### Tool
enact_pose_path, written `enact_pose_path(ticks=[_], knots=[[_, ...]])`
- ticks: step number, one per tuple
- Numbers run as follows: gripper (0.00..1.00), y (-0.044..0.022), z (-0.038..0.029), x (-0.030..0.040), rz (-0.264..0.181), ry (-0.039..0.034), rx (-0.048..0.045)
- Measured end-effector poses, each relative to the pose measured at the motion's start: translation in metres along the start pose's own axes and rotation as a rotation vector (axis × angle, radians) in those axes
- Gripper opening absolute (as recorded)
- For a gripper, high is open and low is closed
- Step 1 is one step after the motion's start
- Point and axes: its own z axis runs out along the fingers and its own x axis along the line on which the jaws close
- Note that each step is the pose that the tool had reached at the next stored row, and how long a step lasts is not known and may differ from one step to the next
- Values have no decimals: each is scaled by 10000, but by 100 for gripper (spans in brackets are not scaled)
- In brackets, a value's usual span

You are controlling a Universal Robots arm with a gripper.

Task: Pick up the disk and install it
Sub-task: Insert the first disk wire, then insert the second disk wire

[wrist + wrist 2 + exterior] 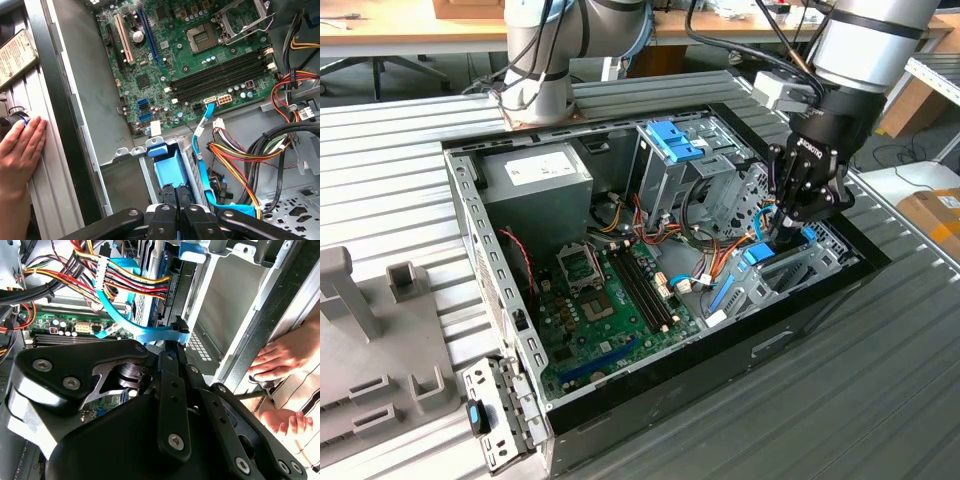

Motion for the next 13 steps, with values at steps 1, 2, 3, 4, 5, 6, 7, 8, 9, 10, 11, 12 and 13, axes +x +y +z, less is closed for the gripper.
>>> enact_pose_path(ticks=[1, 2, 3, 4, 5, 6, 7, 8, 9, 10, 11, 12, 13], knots=[[15, 1, -26, 7, 5, -2, -2], [15, 2, -67, 17, 15, -1, -4], [15, 4, -95, 24, 21, -1, -6], [15, 4, -113, 29, 24, 0, -6], [15, 5, -129, 33, 24, -1, -7], [15, 5, -143, 36, -3, 1, 1], [15, 5, -167, 42, -47, 2, 12], [15, 9, -212, 55, -122, 5, 31], [15, 9, -228, 59, -188, 5, 48], [15, 9, -233, 60, -261, 1, 64], [15, 9, -233, 60, -285, -2, 69], [15, 9, -233, 60, -285, -2, 69], [15, 10, -233, 60, -286, -2, 70]])
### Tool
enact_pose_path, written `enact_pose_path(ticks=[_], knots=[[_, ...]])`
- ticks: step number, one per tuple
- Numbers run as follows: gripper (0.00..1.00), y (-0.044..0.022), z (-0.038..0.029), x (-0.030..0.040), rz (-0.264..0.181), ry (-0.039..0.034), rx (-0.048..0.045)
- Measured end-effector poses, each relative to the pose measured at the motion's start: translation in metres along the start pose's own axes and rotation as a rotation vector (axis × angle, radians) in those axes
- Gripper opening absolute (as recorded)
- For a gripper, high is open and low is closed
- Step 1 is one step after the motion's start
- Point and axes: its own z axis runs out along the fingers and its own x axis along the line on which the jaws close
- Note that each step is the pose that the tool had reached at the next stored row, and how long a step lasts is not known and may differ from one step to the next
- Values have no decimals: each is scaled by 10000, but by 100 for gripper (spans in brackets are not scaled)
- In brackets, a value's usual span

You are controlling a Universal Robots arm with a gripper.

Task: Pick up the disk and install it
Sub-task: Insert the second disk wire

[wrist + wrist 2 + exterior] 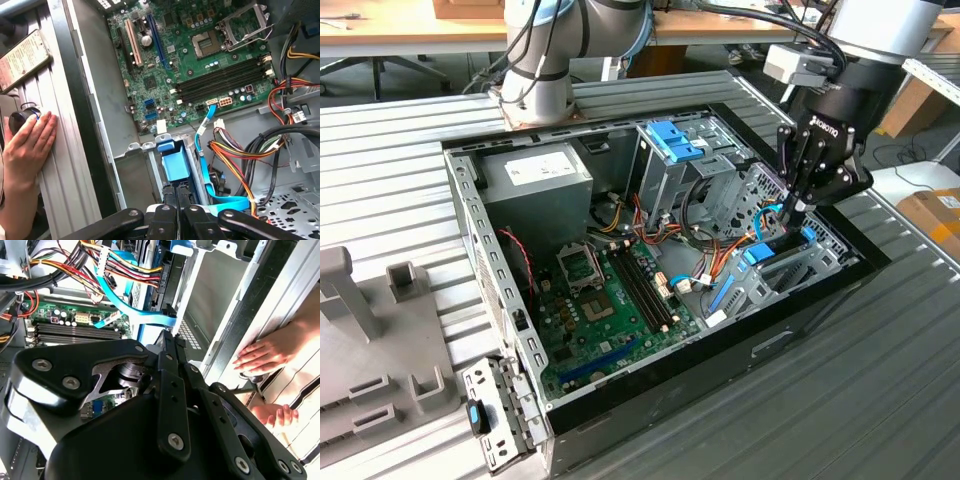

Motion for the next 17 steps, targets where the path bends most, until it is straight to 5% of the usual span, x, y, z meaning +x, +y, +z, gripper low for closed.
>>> enact_pose_path(ticks=[4, 7, 8, 9, 11, 12, 15, 17], knots=[[15, -13, -2, -3, -1220, -9, 285], [15, -30, -5, -8, -1775, -25, 400], [15, -47, -6, -13, -1938, -101, 412], [15, -71, -8, -21, -2046, -344, 385], [15, -84, -10, -24, -2090, -663, 329], [15, -85, -10, -21, -2098, -754, 312], [15, -88, -7, -17, -2105, -817, 301], [17, -99, 1, 17, -2121, -1013, 264]])
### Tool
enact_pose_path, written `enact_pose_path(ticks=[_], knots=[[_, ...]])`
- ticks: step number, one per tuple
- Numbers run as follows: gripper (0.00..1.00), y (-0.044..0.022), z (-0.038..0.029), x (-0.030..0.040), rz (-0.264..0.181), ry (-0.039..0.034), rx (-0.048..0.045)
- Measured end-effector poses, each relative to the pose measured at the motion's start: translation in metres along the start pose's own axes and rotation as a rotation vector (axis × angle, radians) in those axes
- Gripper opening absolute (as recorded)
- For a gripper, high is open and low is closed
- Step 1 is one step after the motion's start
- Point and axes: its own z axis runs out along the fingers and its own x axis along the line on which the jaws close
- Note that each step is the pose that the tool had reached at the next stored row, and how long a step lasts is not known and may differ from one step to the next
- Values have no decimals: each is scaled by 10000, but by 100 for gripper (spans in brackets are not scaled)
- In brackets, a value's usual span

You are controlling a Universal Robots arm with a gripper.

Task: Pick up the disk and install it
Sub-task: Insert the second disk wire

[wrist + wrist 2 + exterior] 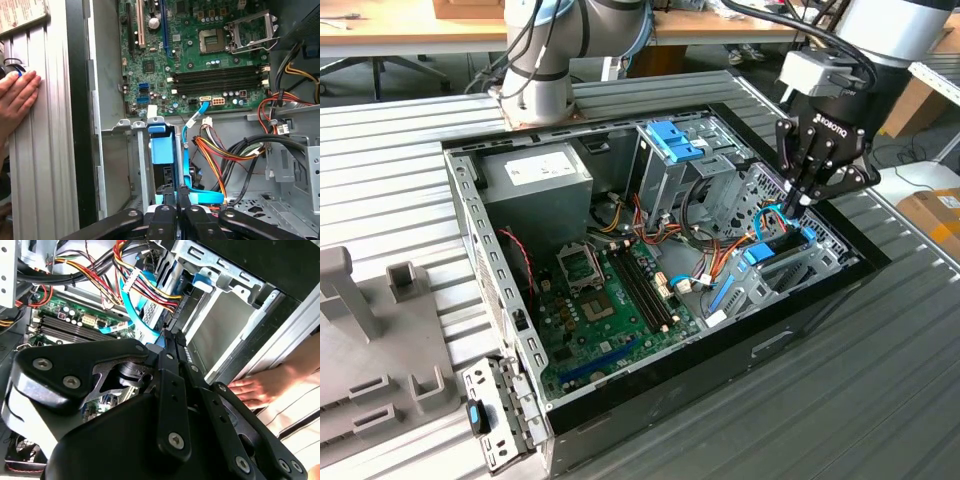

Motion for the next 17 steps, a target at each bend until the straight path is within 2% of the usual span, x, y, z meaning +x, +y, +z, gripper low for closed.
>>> enact_pose_path(ticks=[1, 2, 3, 4, 5, 6, 8, 9, 10, 12, 13, 16, 17], knots=[[22, -1, 2, 15, -9, -150, -12], [28, -2, 2, 21, -13, -223, -18], [28, -2, 4, 26, -18, -300, -24], [35, -3, 4, 30, -23, -371, -30], [40, -3, 4, 32, -25, -411, -33], [52, -3, 4, 33, -27, -440, -36], [52, -3, 4, 33, -28, -451, -37], [59, -6, 5, 40, -33, -532, -45], [59, -14, 2, 55, -46, -692, -67], [59, -28, 0, 76, -57, -861, -102], [59, -36, 0, 86, -63, -922, -122], [59, -39, 5, 92, -63, -925, -124], [59, -40, 14, 92, -70, -891, -121]])
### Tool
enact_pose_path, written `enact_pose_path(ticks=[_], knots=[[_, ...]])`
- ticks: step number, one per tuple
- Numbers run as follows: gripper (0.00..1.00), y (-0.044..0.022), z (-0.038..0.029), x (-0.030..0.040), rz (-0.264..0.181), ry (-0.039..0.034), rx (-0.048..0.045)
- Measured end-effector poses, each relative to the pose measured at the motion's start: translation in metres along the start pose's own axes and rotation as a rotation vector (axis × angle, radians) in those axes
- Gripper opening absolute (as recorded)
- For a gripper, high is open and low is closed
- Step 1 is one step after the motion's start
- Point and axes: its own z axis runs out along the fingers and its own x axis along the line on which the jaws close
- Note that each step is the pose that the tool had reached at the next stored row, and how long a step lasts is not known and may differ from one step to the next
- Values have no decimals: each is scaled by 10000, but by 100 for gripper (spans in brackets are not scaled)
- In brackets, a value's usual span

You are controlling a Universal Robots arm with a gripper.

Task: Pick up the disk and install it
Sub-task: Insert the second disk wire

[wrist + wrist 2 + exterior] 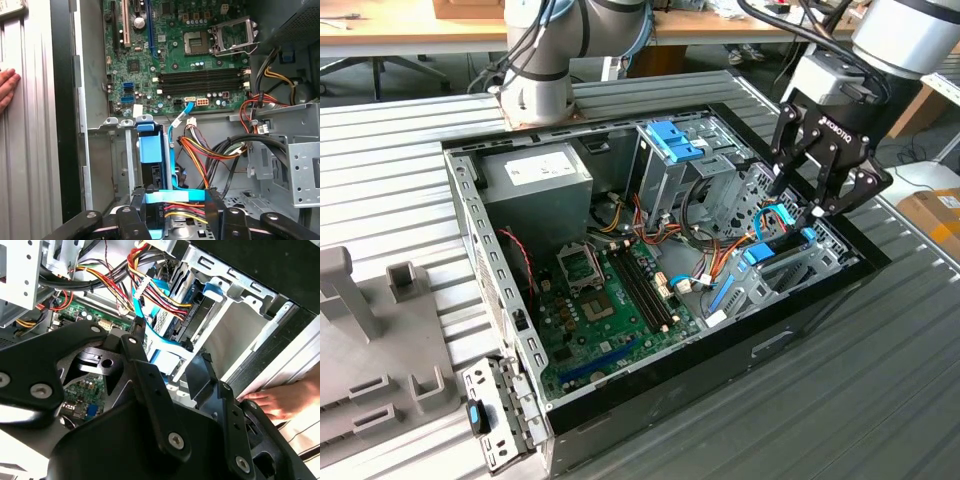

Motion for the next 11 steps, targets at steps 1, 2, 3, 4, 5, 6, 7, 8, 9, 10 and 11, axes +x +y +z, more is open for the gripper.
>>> enact_pose_path(ticks=[1, 2, 3, 4, 5, 6, 7, 8, 9, 10, 11], knots=[[59, -1, 6, 0, -2, 29, 2], [59, -1, 10, 0, -2, 56, 5], [59, -3, 18, 1, -6, 129, 11], [59, -5, 19, 4, -12, 164, 14], [59, -7, 20, 8, -16, 190, 16], [59, -9, 25, 16, -21, 226, 20], [59, -11, 29, 21, -22, 276, 24], [59, -12, 29, 24, -20, 322, 28], [59, -12, 31, 26, -18, 354, 30], [59, -13, 33, 32, -16, 397, 33], [59, -14, 37, 40, -14, 426, 36]])
